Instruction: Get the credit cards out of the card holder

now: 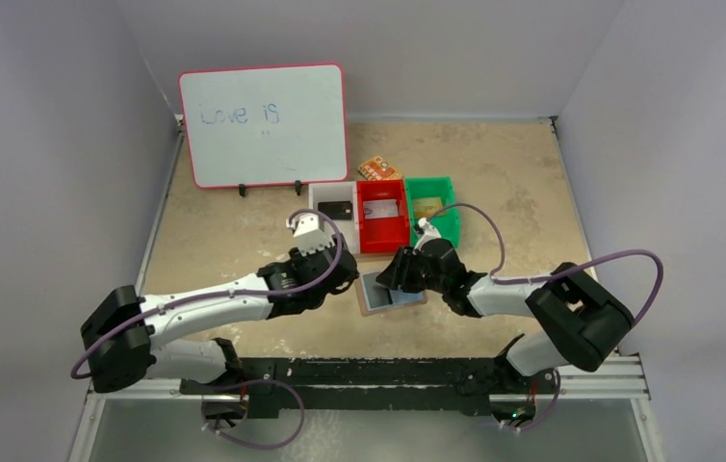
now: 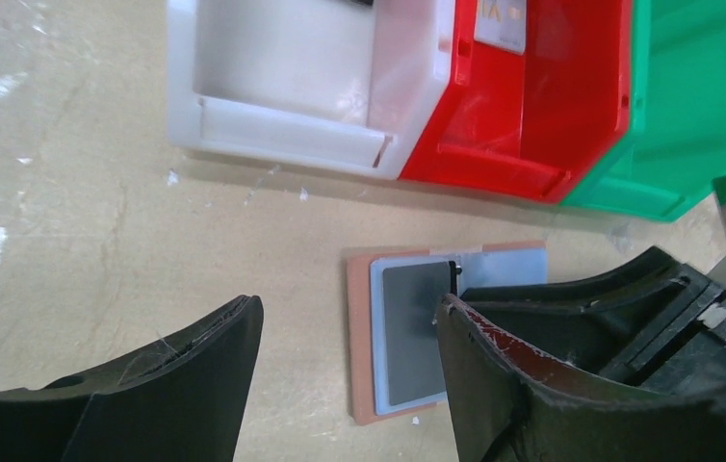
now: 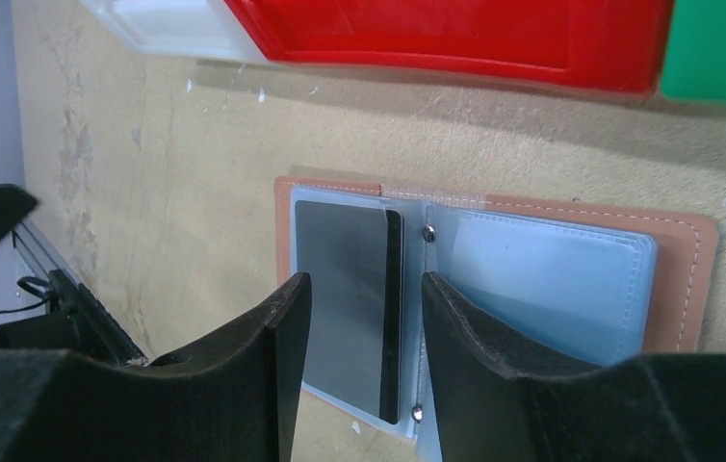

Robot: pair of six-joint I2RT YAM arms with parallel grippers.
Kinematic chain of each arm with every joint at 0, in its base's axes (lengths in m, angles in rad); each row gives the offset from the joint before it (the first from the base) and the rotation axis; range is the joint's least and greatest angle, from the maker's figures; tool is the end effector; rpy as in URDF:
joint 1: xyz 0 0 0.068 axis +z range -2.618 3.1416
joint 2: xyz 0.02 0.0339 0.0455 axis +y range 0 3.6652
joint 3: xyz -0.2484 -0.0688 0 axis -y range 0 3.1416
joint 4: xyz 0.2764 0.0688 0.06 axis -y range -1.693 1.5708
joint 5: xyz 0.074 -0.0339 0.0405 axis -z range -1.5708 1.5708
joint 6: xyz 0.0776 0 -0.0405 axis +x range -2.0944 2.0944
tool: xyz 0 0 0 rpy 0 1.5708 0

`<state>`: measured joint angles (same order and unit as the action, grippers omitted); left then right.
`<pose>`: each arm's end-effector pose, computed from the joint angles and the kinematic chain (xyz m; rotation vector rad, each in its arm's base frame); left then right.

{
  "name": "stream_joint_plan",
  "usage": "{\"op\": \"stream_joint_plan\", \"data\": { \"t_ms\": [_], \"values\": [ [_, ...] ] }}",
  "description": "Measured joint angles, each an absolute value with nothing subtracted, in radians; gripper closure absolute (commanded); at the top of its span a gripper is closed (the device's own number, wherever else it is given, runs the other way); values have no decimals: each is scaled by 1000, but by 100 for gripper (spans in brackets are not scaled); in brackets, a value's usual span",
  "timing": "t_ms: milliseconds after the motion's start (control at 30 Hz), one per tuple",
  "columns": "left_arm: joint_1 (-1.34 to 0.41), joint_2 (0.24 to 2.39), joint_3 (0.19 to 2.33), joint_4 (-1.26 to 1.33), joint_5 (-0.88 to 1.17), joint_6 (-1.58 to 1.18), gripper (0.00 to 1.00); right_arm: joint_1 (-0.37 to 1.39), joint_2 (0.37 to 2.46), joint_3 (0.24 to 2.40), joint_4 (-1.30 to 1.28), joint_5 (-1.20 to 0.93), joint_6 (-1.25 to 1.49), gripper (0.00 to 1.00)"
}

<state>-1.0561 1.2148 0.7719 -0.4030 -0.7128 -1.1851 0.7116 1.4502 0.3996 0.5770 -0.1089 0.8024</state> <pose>0.1903 -0.2334 0.1827 -0.4472 2.1537 -0.3908 0.2323 0.2115 0.0811 0.0268 2.2116 1.0154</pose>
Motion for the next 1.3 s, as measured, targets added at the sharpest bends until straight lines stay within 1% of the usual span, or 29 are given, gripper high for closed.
{"op": "stream_joint_plan", "data": {
  "t_ms": [100, 200, 300, 433, 533, 633, 700, 833, 1100, 1233, 1300],
  "values": [
    [-1056, 1293, 773, -358, -664, -1167, 42, 711, 1451, 400, 573, -125, 803, 55],
    [-1056, 1390, 783, -339, -612, -1158, 49, 711, 1451, 401, 563, -128, 803, 56],
    [-1056, 1463, 791, -309, -561, -1155, 53, 711, 1446, 402, 553, -130, 805, 58],
    [-1056, 1499, 790, -253, -490, -1154, 61, 711, 1414, 395, 514, -134, 812, 60],
    [-1056, 1513, 790, -199, -437, -1147, 65, 711, 1385, 380, 501, -147, 821, 63],
    [-1056, 1541, 791, -159, -391, -1140, 73, 711, 1367, 371, 495, -154, 827, 65],
    [-1056, 1567, 790, -143, -364, -1140, 75, 711, 1363, 371, 487, -159, 830, 66],
    [-1056, 1588, 791, -129, -347, -1140, 77, 711, 1361, 366, 477, -176, 830, 67],
    [-1056, 1598, 799, -125, -345, -1140, 78, 711, 1353, 339, 482, -179, 846, 67],
    [-1056, 1605, 807, -128, -346, -1139, 79, 711, 1353, 331, 494, -179, 861, 74],
    [-1056, 1605, 807, -129, -347, -1135, 80, 709, 1353, 323, 504, -178, 876, 80]
  ]
}}
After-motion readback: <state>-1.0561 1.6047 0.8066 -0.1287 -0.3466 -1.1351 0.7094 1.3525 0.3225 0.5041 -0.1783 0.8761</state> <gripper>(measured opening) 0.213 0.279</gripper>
